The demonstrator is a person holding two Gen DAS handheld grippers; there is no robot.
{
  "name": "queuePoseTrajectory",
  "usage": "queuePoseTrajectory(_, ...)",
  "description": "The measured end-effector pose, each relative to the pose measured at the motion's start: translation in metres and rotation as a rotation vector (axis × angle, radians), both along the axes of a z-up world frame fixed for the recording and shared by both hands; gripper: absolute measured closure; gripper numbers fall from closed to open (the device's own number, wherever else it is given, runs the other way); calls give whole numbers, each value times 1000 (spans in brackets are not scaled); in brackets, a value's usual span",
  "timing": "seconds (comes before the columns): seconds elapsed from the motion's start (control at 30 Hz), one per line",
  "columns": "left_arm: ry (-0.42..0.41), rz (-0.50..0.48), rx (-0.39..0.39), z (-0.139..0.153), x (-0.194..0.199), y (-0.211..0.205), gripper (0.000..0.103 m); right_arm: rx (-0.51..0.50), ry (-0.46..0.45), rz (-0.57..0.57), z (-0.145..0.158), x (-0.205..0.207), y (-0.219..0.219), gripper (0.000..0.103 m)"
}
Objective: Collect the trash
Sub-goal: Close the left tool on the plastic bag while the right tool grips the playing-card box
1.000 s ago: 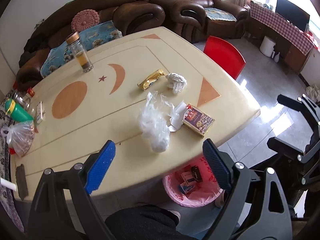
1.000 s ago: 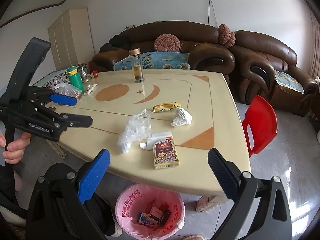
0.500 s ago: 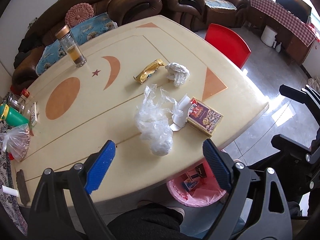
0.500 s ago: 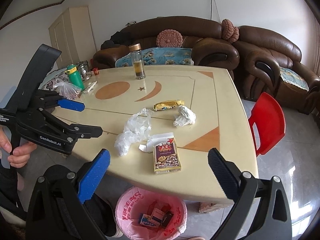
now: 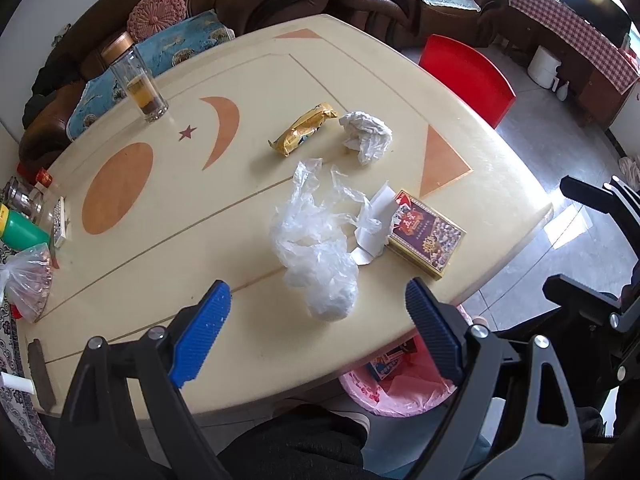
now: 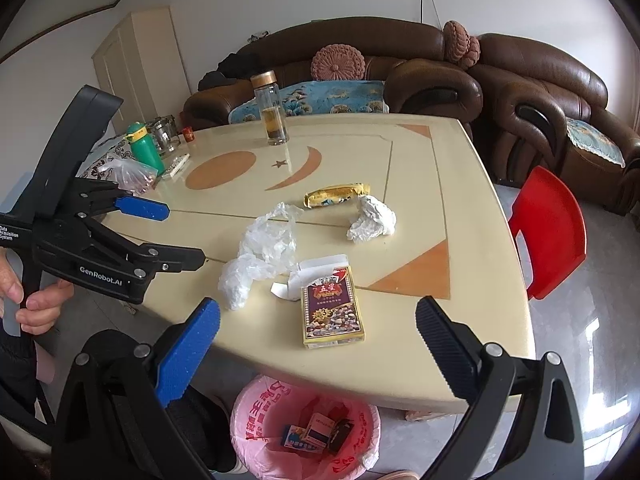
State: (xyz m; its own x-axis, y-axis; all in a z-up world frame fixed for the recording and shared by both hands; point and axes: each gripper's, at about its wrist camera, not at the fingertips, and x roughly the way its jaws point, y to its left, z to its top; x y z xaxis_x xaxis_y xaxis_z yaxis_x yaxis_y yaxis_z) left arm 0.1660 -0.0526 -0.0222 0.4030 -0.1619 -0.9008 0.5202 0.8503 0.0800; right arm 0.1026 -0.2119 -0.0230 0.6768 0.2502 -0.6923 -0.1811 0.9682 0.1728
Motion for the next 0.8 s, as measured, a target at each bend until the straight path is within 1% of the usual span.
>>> queuePoseTrajectory(0.37, 30, -9, 16, -19, 17, -7, 16, 22, 45, 4, -21, 18, -3, 7)
queuePoseTrajectory(0.8, 116, 6, 34, -58, 43, -9, 16, 43, 121, 24, -58, 44, 5, 7)
